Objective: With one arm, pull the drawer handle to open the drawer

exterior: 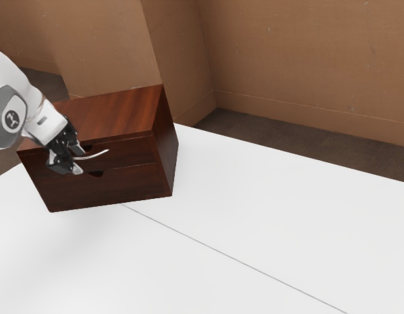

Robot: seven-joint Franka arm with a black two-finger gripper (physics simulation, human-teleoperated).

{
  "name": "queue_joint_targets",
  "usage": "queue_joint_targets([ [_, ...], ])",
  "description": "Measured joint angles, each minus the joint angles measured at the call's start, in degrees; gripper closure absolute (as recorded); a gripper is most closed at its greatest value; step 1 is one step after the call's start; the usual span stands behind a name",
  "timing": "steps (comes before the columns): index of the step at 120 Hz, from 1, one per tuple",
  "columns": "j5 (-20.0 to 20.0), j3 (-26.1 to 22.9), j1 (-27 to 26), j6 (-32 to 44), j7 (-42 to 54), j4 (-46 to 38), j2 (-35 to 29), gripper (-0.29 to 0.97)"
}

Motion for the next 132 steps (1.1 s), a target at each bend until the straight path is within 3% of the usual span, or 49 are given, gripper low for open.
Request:
queue_joint_targets([
  [12, -0.42, -0.06, -0.26, 0.18, -0.45, -0.01, 0.65, 0.37],
  [38, -0.08, 0.06, -0.99, 0.26, -1.35, -3.36, -1.89, 0.65],
  [48, 1.7, 0.05, -1.73, 0.22, -1.55, -6.02, -4.55, 0.71],
  [87, 4.23, 0.05, -3.13, 0.19, -2.12, -19.94, -18.35, 0.74],
  [132, 4.67, -2.3, -2.46, 0.03, -2.94, -27.74, -27.84, 0.78],
])
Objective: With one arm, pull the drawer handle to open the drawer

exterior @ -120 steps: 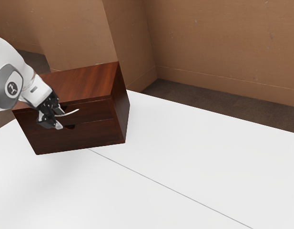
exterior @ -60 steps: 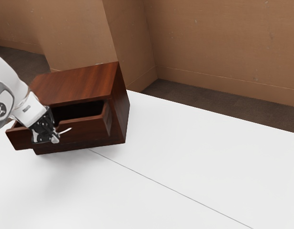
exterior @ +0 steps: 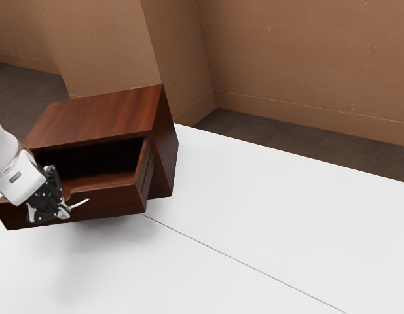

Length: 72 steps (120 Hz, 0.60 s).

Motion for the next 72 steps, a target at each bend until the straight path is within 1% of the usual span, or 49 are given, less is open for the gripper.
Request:
queue_joint_targets([
  [11, 0.01, -0.22, 0.2, -0.04, -0.43, -1.41, -1.59, 0.77],
  [16, 0.02, -0.25, 0.16, -0.16, -0.59, -1.99, -2.35, 0.74],
  [33, 0.1, -0.34, 0.09, -0.5, -1.09, -2.92, -3.83, 0.78],
  [46, 0.17, -0.49, 0.31, -0.79, -1.35, -2.8, -3.96, 0.76],
  [55, 0.45, -0.55, 0.52, -1.07, -1.47, -2.3, -4.02, 0.81],
  [62, 1.05, -0.47, 1.05, -1.2, -1.57, -1.62, -4.07, 0.79],
  [72, 1.53, -0.45, 1.34, -1.62, -1.69, -1.05, -4.19, 0.72],
])
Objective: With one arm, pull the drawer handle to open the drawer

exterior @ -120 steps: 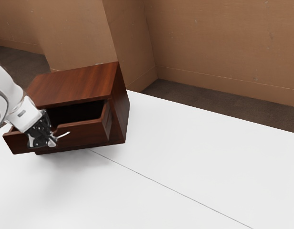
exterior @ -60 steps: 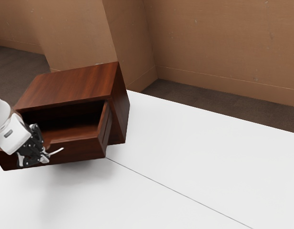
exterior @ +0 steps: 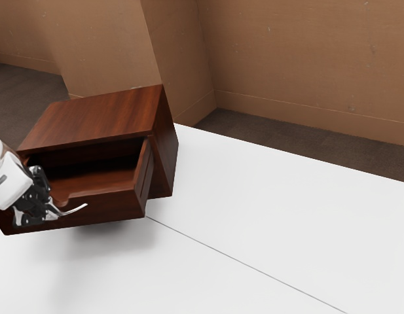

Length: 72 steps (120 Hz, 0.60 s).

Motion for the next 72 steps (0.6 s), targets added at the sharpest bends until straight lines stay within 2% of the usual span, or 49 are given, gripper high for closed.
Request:
queue_joint_targets([
  [20, 0.31, -0.11, -0.04, -1.31, -0.14, 0.7, -0.17, 0.59],
  [29, -0.2, -0.16, -2.02, -4.48, -0.19, 4.47, -0.12, 0.56],
  [38, -2.67, 0.14, -4.7, -13.44, -0.25, 18.25, 1.14, 0.53],
  [45, -3.83, 0.35, -6.03, -23.83, -0.37, 36.21, 7.44, 0.44],
  [51, -2.68, 1.11, -9.45, -31.2, -1.89, 46.26, 14.05, 0.34],
  [56, -2.23, 1.45, -11.51, -36.08, -3.48, 50.07, 17.17, 0.28],
  [72, -5.21, 1.92, -12.76, -46.34, -7.7, 54.12, 21.65, 0.14],
])
